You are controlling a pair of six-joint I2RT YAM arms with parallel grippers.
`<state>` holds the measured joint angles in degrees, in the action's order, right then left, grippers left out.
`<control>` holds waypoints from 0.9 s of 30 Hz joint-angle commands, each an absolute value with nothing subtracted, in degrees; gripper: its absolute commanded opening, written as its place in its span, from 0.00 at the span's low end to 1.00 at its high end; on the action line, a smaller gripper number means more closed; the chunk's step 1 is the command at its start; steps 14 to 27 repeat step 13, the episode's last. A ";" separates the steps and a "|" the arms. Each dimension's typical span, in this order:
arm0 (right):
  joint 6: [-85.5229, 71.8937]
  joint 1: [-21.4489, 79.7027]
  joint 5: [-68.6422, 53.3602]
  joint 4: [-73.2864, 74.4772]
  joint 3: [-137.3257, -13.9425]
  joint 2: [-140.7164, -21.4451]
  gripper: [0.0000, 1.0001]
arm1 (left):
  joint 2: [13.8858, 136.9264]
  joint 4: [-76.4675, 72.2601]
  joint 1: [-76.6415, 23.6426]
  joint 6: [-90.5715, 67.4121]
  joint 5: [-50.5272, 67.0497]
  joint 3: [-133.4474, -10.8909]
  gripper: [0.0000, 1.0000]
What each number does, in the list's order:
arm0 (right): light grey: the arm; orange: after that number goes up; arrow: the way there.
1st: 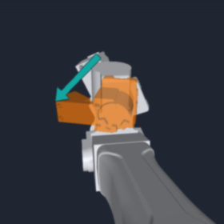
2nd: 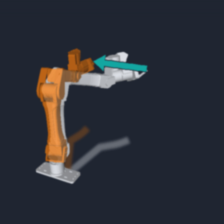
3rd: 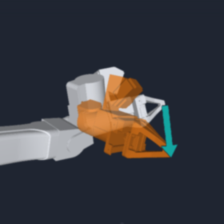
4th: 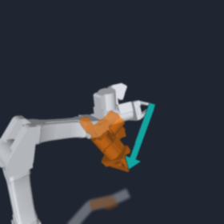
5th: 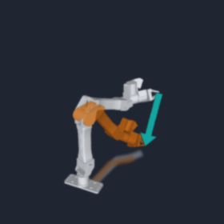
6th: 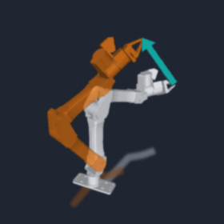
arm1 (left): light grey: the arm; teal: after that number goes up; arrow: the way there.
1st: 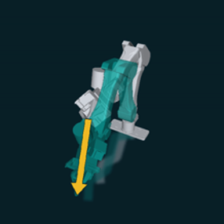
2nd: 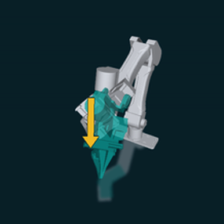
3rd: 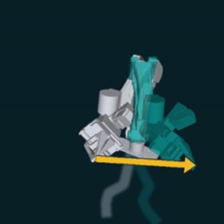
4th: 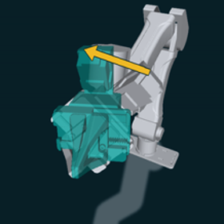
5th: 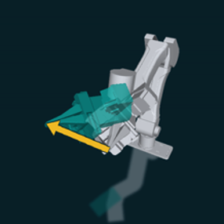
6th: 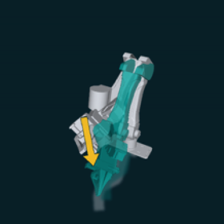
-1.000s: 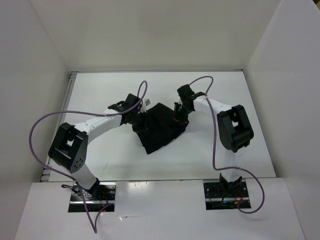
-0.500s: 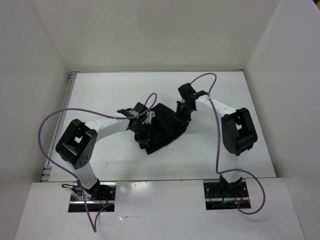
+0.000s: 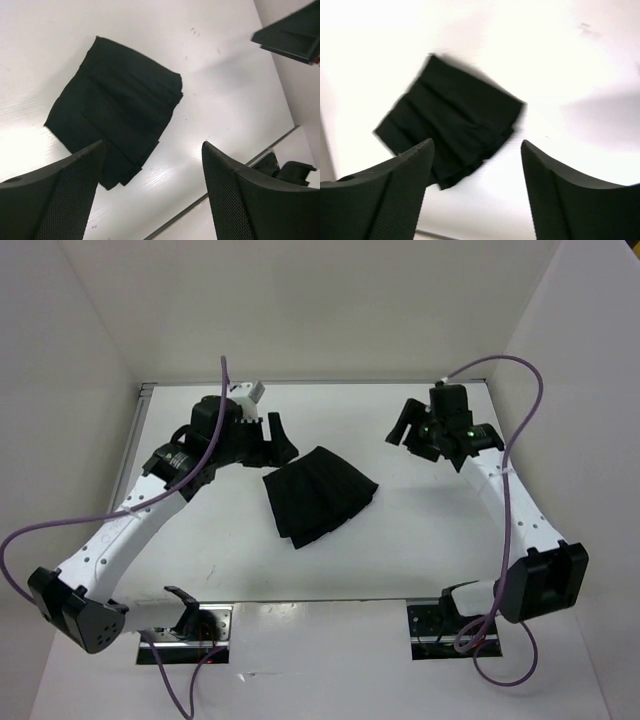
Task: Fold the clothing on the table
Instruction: Fold the skirt
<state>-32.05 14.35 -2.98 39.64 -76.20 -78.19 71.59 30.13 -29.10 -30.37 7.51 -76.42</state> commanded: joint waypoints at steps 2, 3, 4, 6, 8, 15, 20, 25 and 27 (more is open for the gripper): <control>-30.59 9.16 -2.28 41.13 -69.18 -71.82 0.78 | 67.87 31.03 -27.69 -32.16 3.43 -70.77 0.85; -30.59 8.44 -2.81 40.61 -68.13 -70.76 0.78 | 67.07 31.03 -27.69 -32.95 2.82 -69.80 0.85; -30.59 7.92 -2.81 40.61 -66.46 -69.97 0.80 | 66.28 30.50 -27.69 -32.96 1.94 -68.92 0.85; -30.59 6.51 -3.34 41.39 -65.40 -68.73 0.80 | 64.25 29.89 -27.16 -34.27 1.24 -66.64 0.86; -29.45 5.72 -3.34 42.45 -64.78 -68.12 0.80 | 63.38 29.88 -26.11 -34.28 1.23 -65.84 0.86; -28.39 3.52 -3.34 44.56 -63.54 -66.98 0.80 | 63.37 31.29 -25.58 -31.74 0.71 -65.74 0.89; -28.39 3.52 -3.34 44.56 -63.54 -66.98 0.80 | 63.37 31.29 -25.58 -31.74 0.71 -65.74 0.89; -28.39 3.52 -3.34 44.56 -63.54 -66.98 0.80 | 63.37 31.29 -25.58 -31.74 0.71 -65.74 0.89; -28.39 3.52 -3.34 44.56 -63.54 -66.98 0.80 | 63.37 31.29 -25.58 -31.74 0.71 -65.74 0.89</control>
